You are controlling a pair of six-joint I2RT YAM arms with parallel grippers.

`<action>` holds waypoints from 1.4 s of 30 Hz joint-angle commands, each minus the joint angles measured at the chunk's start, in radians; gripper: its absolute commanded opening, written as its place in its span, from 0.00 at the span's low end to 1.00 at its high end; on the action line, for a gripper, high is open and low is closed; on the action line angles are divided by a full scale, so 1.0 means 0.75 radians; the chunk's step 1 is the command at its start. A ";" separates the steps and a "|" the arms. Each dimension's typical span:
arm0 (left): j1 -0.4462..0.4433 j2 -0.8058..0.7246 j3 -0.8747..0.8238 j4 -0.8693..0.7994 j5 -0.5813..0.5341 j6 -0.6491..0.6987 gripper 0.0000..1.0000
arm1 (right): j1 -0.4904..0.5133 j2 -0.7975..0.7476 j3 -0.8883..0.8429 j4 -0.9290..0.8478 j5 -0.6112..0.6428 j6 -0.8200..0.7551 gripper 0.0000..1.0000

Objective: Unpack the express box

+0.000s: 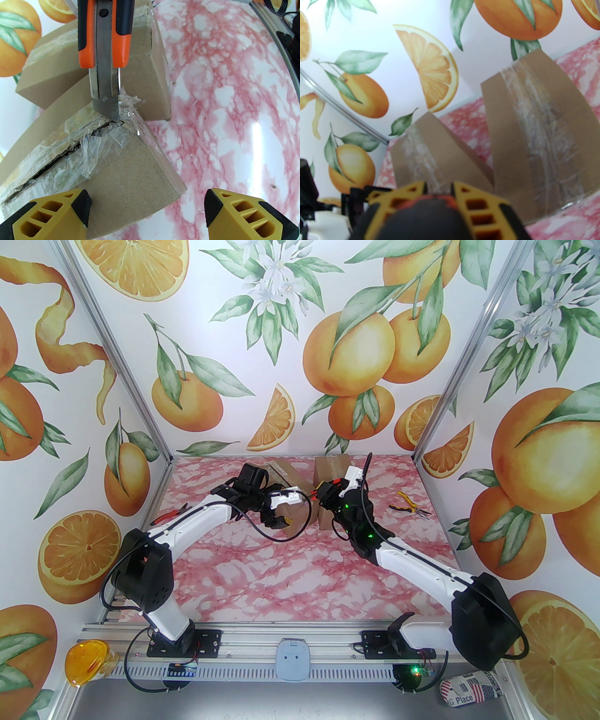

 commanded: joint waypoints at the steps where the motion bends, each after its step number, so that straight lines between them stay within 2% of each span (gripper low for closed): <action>1: -0.010 0.023 0.007 0.039 0.015 -0.040 0.82 | 0.030 -0.026 0.001 -0.063 0.065 -0.008 0.00; 12: -0.046 0.015 -0.065 0.207 -0.053 -0.082 0.68 | 0.057 0.008 -0.075 -0.028 0.106 0.187 0.00; 15: -0.060 0.019 -0.052 0.157 -0.044 0.001 0.66 | 0.053 0.027 -0.060 -0.034 0.117 0.202 0.00; 21: -0.066 0.005 -0.018 -0.039 -0.043 0.235 0.71 | 0.003 0.159 0.008 0.037 -0.038 0.219 0.00; 28: -0.060 0.007 -0.033 -0.152 -0.189 0.524 0.77 | -0.028 0.224 0.091 -0.009 -0.102 0.210 0.00; 35: -0.035 0.037 0.036 -0.141 -0.248 0.643 0.73 | -0.051 0.250 0.131 -0.047 -0.133 0.214 0.00; 37: -0.024 0.041 0.044 -0.144 -0.277 0.696 0.68 | -0.053 0.265 0.151 -0.056 -0.146 0.210 0.00; 42: -0.002 0.053 0.041 -0.122 -0.266 0.711 0.65 | -0.057 0.294 0.173 -0.063 -0.171 0.223 0.00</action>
